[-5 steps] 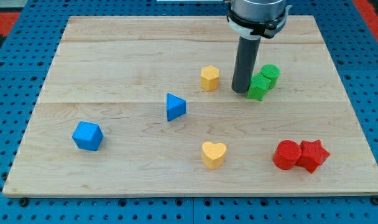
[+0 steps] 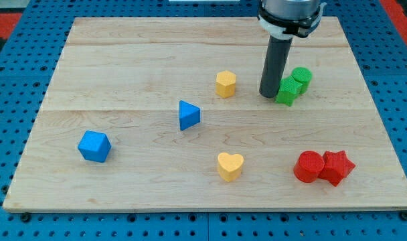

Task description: Slide the yellow hexagon slightly left

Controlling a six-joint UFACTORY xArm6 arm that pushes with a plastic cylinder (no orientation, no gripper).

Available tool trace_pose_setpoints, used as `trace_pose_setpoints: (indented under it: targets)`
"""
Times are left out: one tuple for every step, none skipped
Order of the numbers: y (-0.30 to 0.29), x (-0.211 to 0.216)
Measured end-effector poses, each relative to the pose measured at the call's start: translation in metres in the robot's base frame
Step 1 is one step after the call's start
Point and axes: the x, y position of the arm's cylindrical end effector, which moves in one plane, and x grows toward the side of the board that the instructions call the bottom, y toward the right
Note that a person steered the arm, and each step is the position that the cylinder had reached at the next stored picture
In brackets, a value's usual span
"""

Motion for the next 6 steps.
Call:
trace_pose_setpoints:
  targets:
    - [-0.022, 0.006]
    - [-0.028, -0.03]
    - [-0.092, -0.023]
    - [-0.148, -0.019]
    - [-0.163, -0.019]
    - [-0.173, -0.019]
